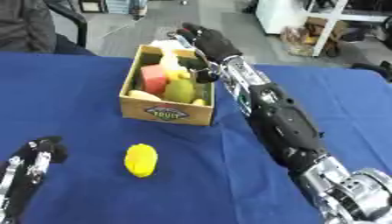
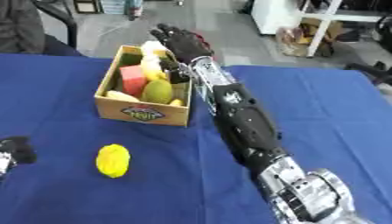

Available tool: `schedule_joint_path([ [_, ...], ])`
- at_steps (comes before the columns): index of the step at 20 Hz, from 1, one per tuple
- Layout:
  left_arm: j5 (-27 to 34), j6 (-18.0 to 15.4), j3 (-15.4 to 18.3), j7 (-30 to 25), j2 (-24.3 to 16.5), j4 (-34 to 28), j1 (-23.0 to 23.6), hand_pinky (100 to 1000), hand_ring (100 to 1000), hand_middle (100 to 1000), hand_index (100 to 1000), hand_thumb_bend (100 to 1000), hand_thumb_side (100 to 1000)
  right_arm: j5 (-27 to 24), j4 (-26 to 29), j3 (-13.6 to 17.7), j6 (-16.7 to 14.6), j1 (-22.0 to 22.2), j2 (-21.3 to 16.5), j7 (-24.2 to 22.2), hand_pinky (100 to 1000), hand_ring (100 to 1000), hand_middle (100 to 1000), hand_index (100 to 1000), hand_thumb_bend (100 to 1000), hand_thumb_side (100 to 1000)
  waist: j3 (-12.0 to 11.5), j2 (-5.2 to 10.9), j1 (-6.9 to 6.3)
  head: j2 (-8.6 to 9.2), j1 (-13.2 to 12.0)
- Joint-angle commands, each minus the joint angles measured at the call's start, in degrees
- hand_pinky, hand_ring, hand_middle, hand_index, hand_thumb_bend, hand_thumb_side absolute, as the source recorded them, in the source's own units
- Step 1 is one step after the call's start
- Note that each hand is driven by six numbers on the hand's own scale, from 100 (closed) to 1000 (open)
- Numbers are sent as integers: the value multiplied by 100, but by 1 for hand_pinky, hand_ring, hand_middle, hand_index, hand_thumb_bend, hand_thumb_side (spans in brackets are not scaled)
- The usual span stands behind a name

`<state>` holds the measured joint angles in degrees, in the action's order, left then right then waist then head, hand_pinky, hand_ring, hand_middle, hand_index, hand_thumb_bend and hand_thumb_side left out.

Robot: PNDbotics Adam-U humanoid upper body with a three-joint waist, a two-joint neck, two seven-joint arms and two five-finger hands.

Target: Pick up objects on the table and place them in the box.

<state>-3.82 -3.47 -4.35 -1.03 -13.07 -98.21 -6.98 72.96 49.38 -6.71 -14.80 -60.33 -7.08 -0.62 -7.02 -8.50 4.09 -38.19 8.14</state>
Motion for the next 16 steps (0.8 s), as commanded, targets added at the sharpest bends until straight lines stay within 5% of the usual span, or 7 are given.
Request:
schedule_joint_path([
  [1, -6, -15, 46, 20, -46, -82, -11, 660, 610, 563, 742, 100, 725, -955, 869, -431, -659, 232, -402, -482, 820, 872, 870, 960, 100, 185, 30, 81, -91, 16, -44],
  [2, -10, -14, 52, 27, -54, -83, -8, 660, 610, 563, 742, 100, 725, -1290, 1192, -619, -849, 409, -507, -772, 808, 860, 849, 951, 100, 119, 41, 74, -86, 11, -59],
  [3, -14, -14, 60, 35, -62, -85, -6, 660, 610, 563, 742, 100, 725, -1631, 1520, -818, -1027, 599, -612, -1123, 800, 851, 840, 943, 100, 198, 55, 68, -82, 4, -73],
  [5, -20, -13, 72, 49, -74, -88, -3, 660, 610, 562, 742, 100, 724, -2248, 2023, -1156, -1237, 887, -749, -1830, 781, 834, 818, 933, 100, 200, 72, 61, -76, -5, -82],
  [9, -22, -12, 67, 50, -73, -92, -9, 660, 609, 563, 742, 100, 724, -3134, 2449, -1705, -1358, 1163, -696, -3104, 778, 842, 833, 947, 100, 392, 94, 54, -84, -12, -79],
  [12, -18, -13, 64, 45, -65, -98, -29, 660, 609, 563, 742, 100, 721, -3253, 2247, -1890, -1338, 1193, -434, -3584, 787, 860, 867, 973, 100, 466, 92, 43, -110, 6, -60],
  [16, -10, -10, 58, 39, -60, -101, -53, 660, 609, 563, 742, 100, 721, -2724, 1711, -1933, -1430, 1175, 57, -3535, 812, 897, 923, 996, 100, 483, 88, 20, -148, 31, -34],
])
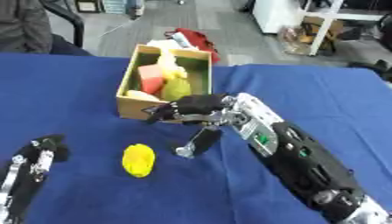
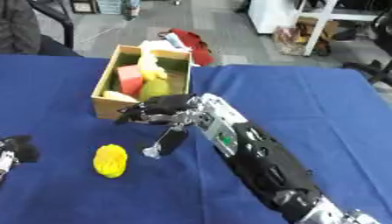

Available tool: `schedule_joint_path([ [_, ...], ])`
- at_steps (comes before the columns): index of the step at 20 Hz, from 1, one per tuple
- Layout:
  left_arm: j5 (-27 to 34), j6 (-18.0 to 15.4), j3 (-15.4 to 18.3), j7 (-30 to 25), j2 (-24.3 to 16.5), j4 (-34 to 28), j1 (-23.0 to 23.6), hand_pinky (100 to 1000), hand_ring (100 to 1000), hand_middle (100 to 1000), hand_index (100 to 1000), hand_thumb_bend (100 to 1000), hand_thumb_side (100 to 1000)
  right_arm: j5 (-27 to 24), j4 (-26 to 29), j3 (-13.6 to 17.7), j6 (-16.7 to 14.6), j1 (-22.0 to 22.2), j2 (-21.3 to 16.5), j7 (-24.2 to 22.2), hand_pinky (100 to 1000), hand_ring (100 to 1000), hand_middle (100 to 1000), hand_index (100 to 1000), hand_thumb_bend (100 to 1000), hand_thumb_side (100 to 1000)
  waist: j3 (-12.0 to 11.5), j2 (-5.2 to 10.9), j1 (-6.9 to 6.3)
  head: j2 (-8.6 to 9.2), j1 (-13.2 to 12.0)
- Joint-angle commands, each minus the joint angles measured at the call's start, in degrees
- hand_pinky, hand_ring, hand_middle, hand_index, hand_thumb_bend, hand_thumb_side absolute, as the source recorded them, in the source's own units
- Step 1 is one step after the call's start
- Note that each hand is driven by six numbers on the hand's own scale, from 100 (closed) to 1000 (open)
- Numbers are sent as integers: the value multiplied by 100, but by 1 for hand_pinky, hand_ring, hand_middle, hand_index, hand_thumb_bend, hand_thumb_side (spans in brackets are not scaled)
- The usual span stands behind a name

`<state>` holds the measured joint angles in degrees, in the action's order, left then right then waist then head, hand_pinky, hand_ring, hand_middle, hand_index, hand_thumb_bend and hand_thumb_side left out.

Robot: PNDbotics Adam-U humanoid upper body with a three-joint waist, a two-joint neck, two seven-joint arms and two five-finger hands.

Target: Pick up objects on the table and place them in the box.

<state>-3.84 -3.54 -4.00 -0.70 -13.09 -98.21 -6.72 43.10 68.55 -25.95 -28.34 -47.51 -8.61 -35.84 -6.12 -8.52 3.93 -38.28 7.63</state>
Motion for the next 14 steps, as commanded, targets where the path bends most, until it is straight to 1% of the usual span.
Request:
schedule_joint_path([
  [1, -6, -4, 19, 2, -55, -102, -87, 660, 608, 563, 742, 100, 720, 437, -350, -11, -124, -119, 329, 39, 814, 900, 927, 997, 100, 484, -8, 14, -139, 44, 27],
  [3, -4, -3, 18, -2, -52, -102, -94, 660, 608, 563, 743, 100, 721, 755, -583, 16, -215, -141, 514, 186, 820, 908, 935, 1000, 100, 458, -13, 4, -146, 49, 38],
  [6, -3, -2, 9, -11, -51, -98, -98, 660, 608, 563, 743, 100, 722, 1196, -832, 62, -331, -152, 705, 427, 822, 909, 929, 997, 100, 447, -13, -5, -150, 47, 52],
  [8, -4, -3, 3, -19, -52, -96, -102, 660, 608, 563, 743, 100, 722, 1453, -978, 53, -454, -138, 798, 559, 815, 892, 901, 974, 100, 393, -13, -7, -150, 48, 60],
  [9, -4, -3, 3, -20, -52, -96, -104, 660, 608, 563, 743, 100, 721, 1567, -1028, 58, -517, -129, 831, 650, 799, 857, 828, 913, 100, 266, -13, -7, -149, 49, 61],
  [10, -4, -3, 4, -19, -53, -96, -105, 660, 608, 563, 743, 100, 721, 1665, -1067, 71, -555, -121, 852, 765, 796, 850, 813, 898, 100, 243, -14, -8, -149, 50, 60],
  [11, -4, -3, 4, -19, -52, -96, -105, 660, 607, 563, 743, 100, 722, 1739, -1080, 110, -554, -123, 859, 940, 757, 785, 647, 724, 100, 210, -14, -6, -150, 46, 57],
  [12, -3, -4, 3, -19, -50, -96, -104, 660, 607, 563, 743, 100, 722, 1791, -1091, 149, -522, -127, 857, 1158, 747, 769, 606, 669, 100, 207, -15, -6, -150, 45, 55],
  [13, -3, -4, 5, -19, -49, -95, -103, 660, 607, 563, 743, 100, 721, 1792, -1096, 204, -459, -143, 844, 1410, 714, 719, 510, 578, 100, 201, -14, -2, -151, 45, 55],
  [14, -4, -3, 7, -17, -47, -94, -102, 660, 607, 563, 743, 100, 721, 1752, -1087, 259, -381, -177, 812, 1677, 696, 683, 457, 522, 100, 198, -14, 2, -152, 44, 57],
])
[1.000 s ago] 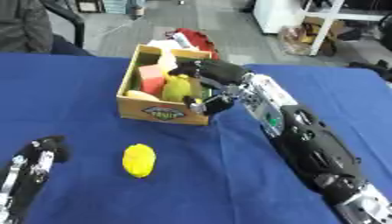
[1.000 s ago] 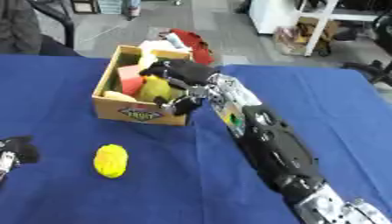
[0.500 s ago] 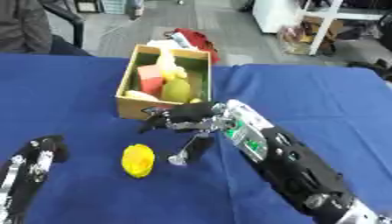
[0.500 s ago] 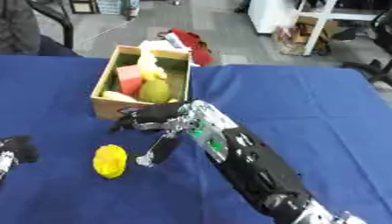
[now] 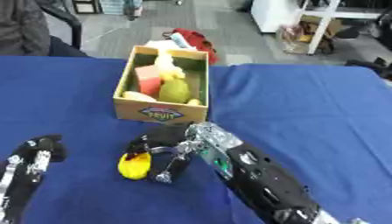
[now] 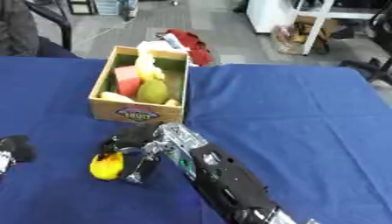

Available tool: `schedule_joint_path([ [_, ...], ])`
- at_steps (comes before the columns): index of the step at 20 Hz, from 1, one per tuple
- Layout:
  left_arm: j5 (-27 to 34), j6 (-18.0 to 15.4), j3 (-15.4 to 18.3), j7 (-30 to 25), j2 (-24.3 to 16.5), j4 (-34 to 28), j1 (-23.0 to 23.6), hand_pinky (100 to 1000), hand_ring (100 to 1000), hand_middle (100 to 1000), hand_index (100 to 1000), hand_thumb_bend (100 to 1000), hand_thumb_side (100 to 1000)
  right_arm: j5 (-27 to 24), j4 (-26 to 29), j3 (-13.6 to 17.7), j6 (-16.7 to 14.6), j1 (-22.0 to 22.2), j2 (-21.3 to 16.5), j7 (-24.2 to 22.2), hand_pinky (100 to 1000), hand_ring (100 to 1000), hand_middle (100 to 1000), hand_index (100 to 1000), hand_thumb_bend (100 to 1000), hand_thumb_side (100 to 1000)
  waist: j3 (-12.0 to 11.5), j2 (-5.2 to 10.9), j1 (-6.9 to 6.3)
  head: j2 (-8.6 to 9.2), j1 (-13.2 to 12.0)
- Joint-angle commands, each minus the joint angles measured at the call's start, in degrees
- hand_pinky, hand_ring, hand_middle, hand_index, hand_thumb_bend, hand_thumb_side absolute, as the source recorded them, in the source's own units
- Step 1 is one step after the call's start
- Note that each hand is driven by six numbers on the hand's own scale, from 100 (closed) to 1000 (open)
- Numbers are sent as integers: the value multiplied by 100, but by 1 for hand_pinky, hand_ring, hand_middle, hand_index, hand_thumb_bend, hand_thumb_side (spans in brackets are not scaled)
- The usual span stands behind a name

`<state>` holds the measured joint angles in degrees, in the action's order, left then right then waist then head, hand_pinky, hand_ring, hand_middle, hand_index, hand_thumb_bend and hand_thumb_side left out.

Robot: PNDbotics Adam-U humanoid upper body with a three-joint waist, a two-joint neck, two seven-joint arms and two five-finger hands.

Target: Pick up objects on the table and place them in the box.

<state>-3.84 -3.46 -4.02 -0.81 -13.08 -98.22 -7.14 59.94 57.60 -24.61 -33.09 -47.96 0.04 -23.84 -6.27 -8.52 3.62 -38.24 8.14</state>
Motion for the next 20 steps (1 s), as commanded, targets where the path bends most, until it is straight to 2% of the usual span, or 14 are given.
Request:
schedule_joint_path([
  [1, -5, -11, 10, -4, -47, -93, -60, 660, 607, 563, 743, 100, 721, 0, 32, 183, 181, -179, -105, 729, 684, 662, 430, 494, 100, 198, 2, 6, -121, 41, 5],
  [5, -5, -10, 16, 3, -45, -89, -48, 660, 606, 563, 743, 100, 720, -495, 183, 485, 609, -440, -403, 1352, 657, 623, 384, 459, 100, 205, 5, 29, -120, 24, 2],
  [10, -3, -12, 8, -4, -37, -87, -48, 660, 606, 563, 743, 100, 720, -1113, 150, 958, 1160, -876, -706, 1451, 646, 611, 376, 458, 100, 218, -9, 43, -120, 34, 1],
  [12, 0, -11, 6, -5, -37, -87, -48, 660, 605, 563, 743, 100, 720, -1124, -114, 1196, 1396, -1105, -707, 1481, 653, 618, 395, 486, 100, 218, -24, 43, -125, 37, 12],
  [14, 4, -12, -8, -18, -27, -85, -52, 660, 605, 563, 743, 100, 722, -943, -562, 1469, 1518, -1329, -573, 1605, 672, 640, 452, 575, 100, 222, -39, 43, -129, 42, 40],
  [15, 7, -13, -15, -26, -21, -84, -54, 660, 605, 563, 743, 100, 722, -826, -813, 1593, 1493, -1414, -494, 1679, 699, 695, 567, 722, 100, 218, -46, 42, -130, 46, 54],
  [16, 9, -14, -24, -35, -17, -84, -59, 660, 605, 563, 743, 100, 722, -631, -1088, 1726, 1468, -1495, -415, 1767, 726, 744, 675, 827, 100, 210, -58, 41, -130, 50, 74],
  [17, 12, -15, -31, -43, -15, -84, -64, 660, 605, 563, 743, 100, 721, -370, -1329, 1835, 1464, -1557, -356, 1855, 798, 840, 837, 959, 100, 202, -70, 40, -130, 53, 86],
  [18, 14, -15, -36, -49, -16, -84, -68, 661, 605, 563, 743, 100, 721, -41, -1569, 1930, 1543, -1609, -309, 1873, 838, 880, 895, 996, 100, 199, -84, 38, -128, 52, 94],
  [20, 17, -13, -43, -57, -17, -81, -67, 661, 604, 564, 743, 100, 723, 621, -1871, 2097, 1796, -1681, -248, 1904, 919, 960, 979, 1000, 100, 198, -106, 38, -121, 40, 109],
])
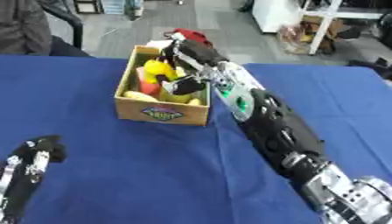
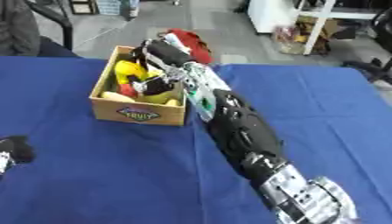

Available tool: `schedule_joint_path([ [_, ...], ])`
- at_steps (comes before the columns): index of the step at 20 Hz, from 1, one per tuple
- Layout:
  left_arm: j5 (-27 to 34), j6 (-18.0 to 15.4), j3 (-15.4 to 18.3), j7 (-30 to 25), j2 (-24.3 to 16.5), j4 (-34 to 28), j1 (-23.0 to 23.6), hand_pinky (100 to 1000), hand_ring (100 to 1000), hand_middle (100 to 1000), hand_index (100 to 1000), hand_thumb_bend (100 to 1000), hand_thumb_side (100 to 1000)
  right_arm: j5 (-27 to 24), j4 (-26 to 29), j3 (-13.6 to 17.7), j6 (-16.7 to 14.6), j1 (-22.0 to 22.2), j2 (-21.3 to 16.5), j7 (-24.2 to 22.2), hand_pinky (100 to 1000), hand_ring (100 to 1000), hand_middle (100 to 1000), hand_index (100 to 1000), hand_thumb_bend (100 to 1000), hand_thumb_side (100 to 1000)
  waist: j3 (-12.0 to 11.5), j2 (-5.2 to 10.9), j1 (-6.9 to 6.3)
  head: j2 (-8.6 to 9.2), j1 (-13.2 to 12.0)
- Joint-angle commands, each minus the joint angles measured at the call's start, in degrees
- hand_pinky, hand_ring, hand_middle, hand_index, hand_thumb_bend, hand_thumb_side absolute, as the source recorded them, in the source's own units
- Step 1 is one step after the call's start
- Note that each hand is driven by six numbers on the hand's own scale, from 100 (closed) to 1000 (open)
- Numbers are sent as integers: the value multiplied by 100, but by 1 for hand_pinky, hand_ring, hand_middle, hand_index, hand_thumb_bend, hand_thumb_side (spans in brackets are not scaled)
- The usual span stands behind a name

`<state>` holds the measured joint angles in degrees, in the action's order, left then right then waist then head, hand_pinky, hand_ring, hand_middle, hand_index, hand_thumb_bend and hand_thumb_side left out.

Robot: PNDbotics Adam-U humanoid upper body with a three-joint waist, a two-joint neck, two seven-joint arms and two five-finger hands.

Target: Pick up objects on the table and place them in the box.

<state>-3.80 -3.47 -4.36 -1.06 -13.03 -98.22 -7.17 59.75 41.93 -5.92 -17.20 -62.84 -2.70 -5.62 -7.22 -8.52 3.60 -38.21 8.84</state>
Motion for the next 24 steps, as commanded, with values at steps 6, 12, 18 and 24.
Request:
schedule_joint_path([
  [6, 16, -10, 5, -23, -13, -75, -28, 661, 603, 564, 743, 100, 725, 1766, -251, 433, 761, -212, -83, 386, 943, 997, 1000, 1000, 100, 158, -15, 73, -88, 19, -3],
  [12, 3, -8, 44, 16, -27, -66, 51, 661, 603, 564, 743, 100, 726, 989, 870, 210, 375, -34, -800, 578, 873, 926, 928, 1000, 100, 101, 98, 143, -47, -52, -137],
  [18, -15, -7, 97, 71, -56, -65, 109, 661, 602, 564, 743, 100, 726, -878, 2520, 131, 522, 796, -1805, 583, 766, 815, 816, 952, 100, 314, 287, 166, -29, -100, -280],
  [24, -29, -9, 125, 103, -71, -68, 129, 661, 602, 564, 743, 100, 727, -3208, 3787, 315, 500, 2237, -2172, 566, 666, 709, 721, 878, 100, 424, 474, 161, -16, -136, -421],
])
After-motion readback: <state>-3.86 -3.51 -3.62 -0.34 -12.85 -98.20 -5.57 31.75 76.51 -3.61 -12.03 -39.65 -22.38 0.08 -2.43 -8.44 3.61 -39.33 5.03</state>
